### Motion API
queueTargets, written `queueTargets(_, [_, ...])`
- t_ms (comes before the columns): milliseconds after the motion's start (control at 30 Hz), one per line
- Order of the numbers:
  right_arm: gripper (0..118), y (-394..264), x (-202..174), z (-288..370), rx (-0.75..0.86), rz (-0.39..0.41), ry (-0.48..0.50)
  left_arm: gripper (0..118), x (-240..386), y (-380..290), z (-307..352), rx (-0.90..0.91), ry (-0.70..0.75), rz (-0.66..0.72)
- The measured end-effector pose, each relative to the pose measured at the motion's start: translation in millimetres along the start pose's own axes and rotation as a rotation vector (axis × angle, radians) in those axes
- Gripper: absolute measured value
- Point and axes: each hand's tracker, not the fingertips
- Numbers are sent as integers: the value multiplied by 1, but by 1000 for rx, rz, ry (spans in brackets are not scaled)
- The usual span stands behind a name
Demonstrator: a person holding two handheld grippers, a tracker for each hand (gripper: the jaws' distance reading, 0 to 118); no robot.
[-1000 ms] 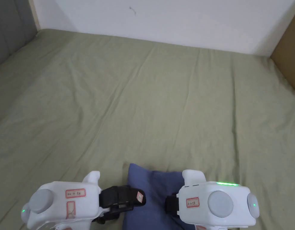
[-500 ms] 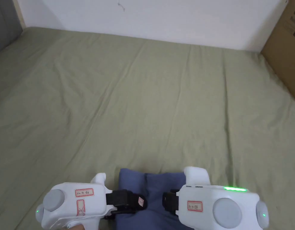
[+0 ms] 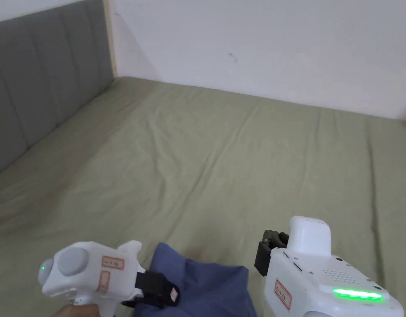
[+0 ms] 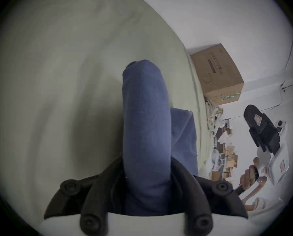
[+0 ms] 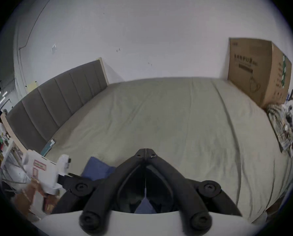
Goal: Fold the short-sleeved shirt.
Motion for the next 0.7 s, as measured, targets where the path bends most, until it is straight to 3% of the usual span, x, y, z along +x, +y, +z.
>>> queueTargets(233, [1,-9,-54,-26,-3,35,19,21,-51,41,84,24,284,-46])
queueTargets(467, [1,-15,-84,-53,-33,49,45,21,-83,79,131,11,677,-164])
queueTargets(567, [1,-16,-88,-63,-59,60,51,21,-95,87,138,18,675,-170])
queueTargets(600, [1,-16,-89,-65,-63,63,48,27,-97,87,141,53,657,-146])
queueTargets(667, [1,-17,-88,-70,-69,65,49,87,-100,86,143,112,744,-161])
queueTargets(700, [1,-17,-89,-71,-75,64,51,110,-101,85,144,129,773,-165])
